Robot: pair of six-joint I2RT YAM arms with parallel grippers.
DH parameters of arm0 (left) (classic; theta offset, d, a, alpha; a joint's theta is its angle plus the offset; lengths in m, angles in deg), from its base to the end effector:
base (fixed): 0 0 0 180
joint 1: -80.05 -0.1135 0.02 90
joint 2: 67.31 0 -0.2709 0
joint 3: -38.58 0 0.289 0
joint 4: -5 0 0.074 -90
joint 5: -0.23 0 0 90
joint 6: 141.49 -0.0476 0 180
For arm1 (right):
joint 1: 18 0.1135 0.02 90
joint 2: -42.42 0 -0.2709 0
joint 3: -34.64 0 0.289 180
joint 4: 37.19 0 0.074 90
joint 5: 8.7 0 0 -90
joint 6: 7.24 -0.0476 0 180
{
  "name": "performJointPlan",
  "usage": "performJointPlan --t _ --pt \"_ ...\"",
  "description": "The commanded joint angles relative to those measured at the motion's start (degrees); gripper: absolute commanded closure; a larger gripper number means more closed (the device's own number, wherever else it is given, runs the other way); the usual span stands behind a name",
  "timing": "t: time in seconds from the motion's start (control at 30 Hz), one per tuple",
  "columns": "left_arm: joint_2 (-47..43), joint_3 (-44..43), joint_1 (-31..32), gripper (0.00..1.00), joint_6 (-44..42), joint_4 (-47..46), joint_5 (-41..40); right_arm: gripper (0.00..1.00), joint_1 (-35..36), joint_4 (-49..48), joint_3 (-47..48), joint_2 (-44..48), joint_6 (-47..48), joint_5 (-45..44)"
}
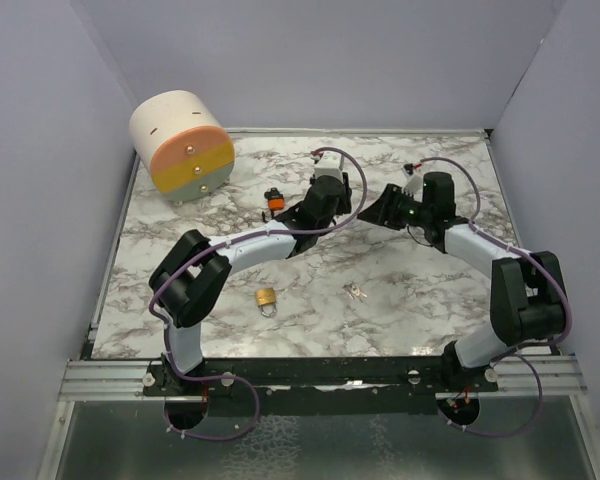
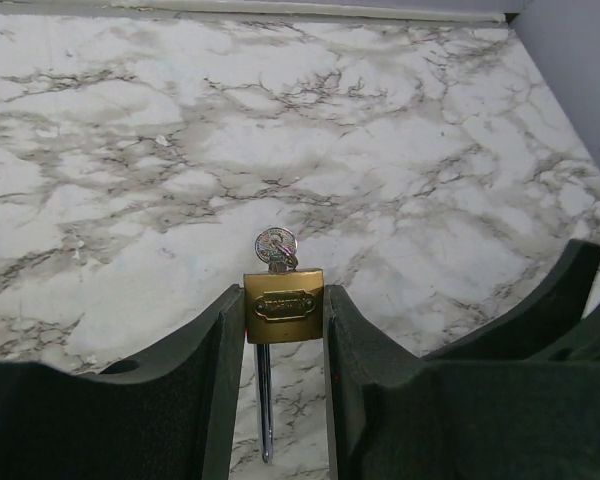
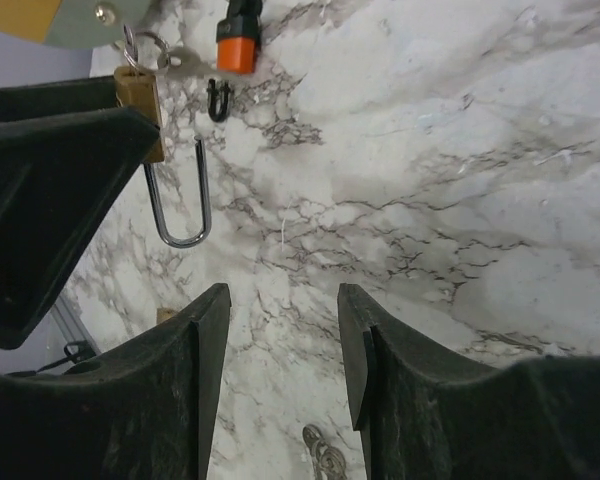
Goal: Unlock with the key
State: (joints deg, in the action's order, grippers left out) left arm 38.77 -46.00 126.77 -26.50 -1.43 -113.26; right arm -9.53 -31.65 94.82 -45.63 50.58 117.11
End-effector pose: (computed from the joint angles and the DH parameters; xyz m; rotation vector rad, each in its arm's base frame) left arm 0.3412 -0.3346 0.2373 0.0582 1.8405 -0.5099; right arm 0.3522 0.0806 0.1871 0.0772 2.2242 1.0743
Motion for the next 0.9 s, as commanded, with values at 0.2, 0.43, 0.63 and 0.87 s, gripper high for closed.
performJointPlan --t 0.2,0.43,0.63,0.87 --pt "-1.4 -0.6 0.7 1.0 13.7 -0.4 0.2 0.52 4.8 -4.6 -0.2 -5.5 -1.3 -5.3" --pt "-1.5 0.6 1.1 1.0 14.7 -1.3 0.8 0.52 6.3 -6.1 1.2 -7.7 -2.2 -4.5" --pt "-1.2 1.4 1.2 1.0 14.9 -1.9 0.8 0.52 7.7 -7.6 2.4 -9.8 -3.3 -3.3" --pt "0.0 0.8 1.2 1.0 14.1 -2.1 0.9 0.52 7.7 -9.1 1.3 -8.6 -3.8 -2.9"
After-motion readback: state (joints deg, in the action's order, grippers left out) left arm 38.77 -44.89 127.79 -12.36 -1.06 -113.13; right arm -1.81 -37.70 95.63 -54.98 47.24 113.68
